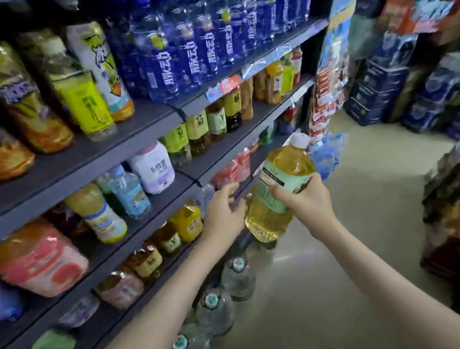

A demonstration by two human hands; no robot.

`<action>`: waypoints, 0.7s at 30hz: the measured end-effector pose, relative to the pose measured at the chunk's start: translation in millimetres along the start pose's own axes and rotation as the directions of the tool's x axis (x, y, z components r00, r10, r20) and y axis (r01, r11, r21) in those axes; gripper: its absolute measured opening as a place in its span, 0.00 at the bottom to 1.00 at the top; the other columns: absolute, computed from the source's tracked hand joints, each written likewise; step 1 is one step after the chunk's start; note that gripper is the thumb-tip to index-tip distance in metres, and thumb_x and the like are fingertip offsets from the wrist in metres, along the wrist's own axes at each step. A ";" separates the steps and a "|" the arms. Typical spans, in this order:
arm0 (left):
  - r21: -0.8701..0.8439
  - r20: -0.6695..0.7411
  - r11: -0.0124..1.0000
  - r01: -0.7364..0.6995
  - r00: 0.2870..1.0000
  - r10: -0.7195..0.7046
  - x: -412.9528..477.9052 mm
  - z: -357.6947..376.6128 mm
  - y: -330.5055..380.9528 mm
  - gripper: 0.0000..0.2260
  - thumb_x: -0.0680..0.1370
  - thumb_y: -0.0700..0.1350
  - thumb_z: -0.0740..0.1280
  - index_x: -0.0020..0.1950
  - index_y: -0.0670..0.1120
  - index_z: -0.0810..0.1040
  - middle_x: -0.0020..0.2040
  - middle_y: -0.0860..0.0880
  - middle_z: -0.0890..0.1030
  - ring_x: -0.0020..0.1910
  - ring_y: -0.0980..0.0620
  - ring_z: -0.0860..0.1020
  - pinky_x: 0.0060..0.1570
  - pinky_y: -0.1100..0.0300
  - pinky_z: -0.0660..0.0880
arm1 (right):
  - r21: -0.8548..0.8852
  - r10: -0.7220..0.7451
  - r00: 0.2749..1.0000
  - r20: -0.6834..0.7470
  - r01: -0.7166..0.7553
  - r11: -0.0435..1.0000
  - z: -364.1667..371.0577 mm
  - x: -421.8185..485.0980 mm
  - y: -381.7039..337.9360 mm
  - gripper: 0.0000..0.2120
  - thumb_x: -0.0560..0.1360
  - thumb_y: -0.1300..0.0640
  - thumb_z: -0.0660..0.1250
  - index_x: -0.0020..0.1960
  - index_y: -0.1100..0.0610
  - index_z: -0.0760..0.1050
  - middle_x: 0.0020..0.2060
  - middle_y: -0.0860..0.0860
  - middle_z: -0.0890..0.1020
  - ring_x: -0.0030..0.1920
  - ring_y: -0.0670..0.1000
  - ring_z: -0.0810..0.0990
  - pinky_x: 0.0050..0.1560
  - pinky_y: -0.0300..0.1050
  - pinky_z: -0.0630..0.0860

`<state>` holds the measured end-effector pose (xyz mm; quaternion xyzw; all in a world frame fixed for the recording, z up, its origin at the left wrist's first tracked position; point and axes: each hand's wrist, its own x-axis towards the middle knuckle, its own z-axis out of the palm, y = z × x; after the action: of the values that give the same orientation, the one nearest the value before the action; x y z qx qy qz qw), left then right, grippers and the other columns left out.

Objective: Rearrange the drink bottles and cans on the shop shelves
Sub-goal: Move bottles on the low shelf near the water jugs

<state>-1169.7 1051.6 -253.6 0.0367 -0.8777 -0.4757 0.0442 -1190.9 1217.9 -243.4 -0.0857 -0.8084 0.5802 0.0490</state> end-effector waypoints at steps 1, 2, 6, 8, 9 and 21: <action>0.012 -0.048 0.999 0.034 0.998 -0.033 16.8 10.7 5.3 0.15 0.80 0.44 0.62 0.66 0.47 0.71 0.59 0.52 0.73 0.60 0.54 0.73 0.49 0.68 0.66 | -0.005 -0.008 1.000 0.030 0.008 1.000 -6.1 25.4 2.9 0.31 0.58 0.42 0.77 0.56 0.53 0.71 0.49 0.45 0.81 0.51 0.48 0.80 0.54 0.51 0.78; 0.023 -0.097 0.997 0.070 0.993 -0.067 32.6 20.9 9.5 0.15 0.80 0.44 0.62 0.66 0.47 0.70 0.57 0.53 0.72 0.59 0.54 0.73 0.49 0.67 0.66 | -0.010 -0.024 0.998 0.053 0.025 1.000 -10.5 50.6 4.5 0.30 0.60 0.43 0.77 0.56 0.53 0.71 0.48 0.45 0.80 0.51 0.47 0.79 0.53 0.50 0.78; 0.060 -0.311 0.982 0.177 0.938 -0.150 92.6 61.3 12.4 0.17 0.78 0.44 0.64 0.67 0.45 0.70 0.61 0.48 0.72 0.58 0.49 0.75 0.55 0.56 0.72 | -0.052 -0.073 0.983 0.165 0.083 0.995 -9.1 140.1 4.0 0.25 0.66 0.48 0.76 0.54 0.55 0.66 0.43 0.40 0.75 0.44 0.40 0.75 0.46 0.40 0.69; 0.055 -0.386 0.977 0.204 0.907 -0.168 126.5 77.1 15.1 0.18 0.78 0.43 0.64 0.68 0.44 0.69 0.64 0.46 0.71 0.58 0.47 0.75 0.56 0.55 0.72 | -0.038 -0.089 0.979 0.184 0.098 0.995 1.1 179.4 3.7 0.26 0.66 0.49 0.76 0.55 0.56 0.66 0.44 0.44 0.76 0.45 0.44 0.77 0.46 0.40 0.69; 0.058 -0.414 0.977 0.204 0.896 -0.162 145.4 82.7 15.4 0.18 0.78 0.43 0.63 0.69 0.44 0.69 0.66 0.46 0.70 0.59 0.48 0.75 0.56 0.56 0.71 | -0.040 -0.084 0.977 0.196 0.094 0.995 8.1 198.0 5.1 0.27 0.66 0.48 0.76 0.56 0.57 0.66 0.44 0.45 0.76 0.47 0.48 0.77 0.46 0.42 0.70; 0.035 -0.694 0.972 0.233 0.706 -0.144 339.7 125.9 -55.7 0.31 0.79 0.43 0.65 0.76 0.38 0.53 0.74 0.42 0.60 0.73 0.47 0.59 0.67 0.66 0.55 | 0.173 -0.289 0.935 0.208 0.255 0.951 67.6 366.4 57.0 0.27 0.66 0.46 0.76 0.55 0.48 0.62 0.45 0.35 0.72 0.40 0.26 0.71 0.38 0.22 0.67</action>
<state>-1520.1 1089.9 -354.3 0.3019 -0.8174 -0.3765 0.3145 -1557.7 1244.4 -326.5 0.0989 -0.7688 0.6305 0.0409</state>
